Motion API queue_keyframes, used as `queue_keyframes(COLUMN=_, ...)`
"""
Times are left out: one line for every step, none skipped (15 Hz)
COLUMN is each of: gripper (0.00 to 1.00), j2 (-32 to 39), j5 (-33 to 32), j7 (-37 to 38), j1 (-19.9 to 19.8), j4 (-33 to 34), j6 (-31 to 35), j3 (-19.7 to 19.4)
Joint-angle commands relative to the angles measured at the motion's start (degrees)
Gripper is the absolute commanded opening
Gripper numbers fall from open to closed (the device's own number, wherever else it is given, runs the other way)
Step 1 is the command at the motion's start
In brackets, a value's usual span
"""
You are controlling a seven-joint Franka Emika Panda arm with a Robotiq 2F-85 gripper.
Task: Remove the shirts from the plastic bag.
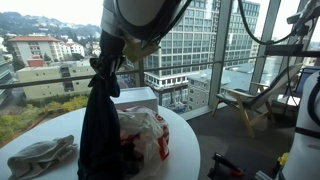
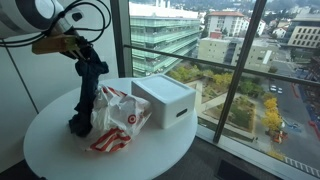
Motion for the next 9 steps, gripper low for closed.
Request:
queue_keyframes(gripper=0.02, j2=-1.26, j5=-0.93, j7=0.32, j1=-0.85, j4=0.68, j6=2.63, j3=0.85)
queue_keyframes(gripper=0.02, j2=-1.30, j5=-1.04, j7=1.03, j1=-0.90, j4=1.50, j6=3.66, j3=1.28)
queue_keyframes(gripper=0.02, j2=-1.38, j5=-0.43, j7=0.80, j1=-0.31, j4=2.68, j6=4.35, j3=1.54)
queue_keyframes(gripper=0.02, j2=-1.33, j5=-0.26, j7=0.78, j1=-0.05, j4=3.59, j6=5.43, j3=1.95)
queue_keyframes(gripper=0.02, j2=-1.07, j5=-0.31, j7=1.36, j1=0.03, j4=4.69, j6=6.74, j3=2.74)
queue_keyframes(gripper=0.02, j2=-0.56, j5=-0.34, j7=1.72, j1=0.10, j4=5.59, j6=8.20, j3=3.48)
queue_keyframes(gripper=0.02, j2=0.29, j5=-0.11, j7=1.99, j1=0.38, j4=6.39, j6=9.52, j3=4.25)
queue_keyframes(gripper=0.02, j2=1.46, j5=-0.86, j7=2.89, j1=0.43, j4=6.78, j6=11.21, j3=5.26)
queue_keyframes(gripper=0.02, j2=2.48, j5=-1.25, j7=4.03, j1=0.10, j4=7.17, j6=12.76, j3=6.60)
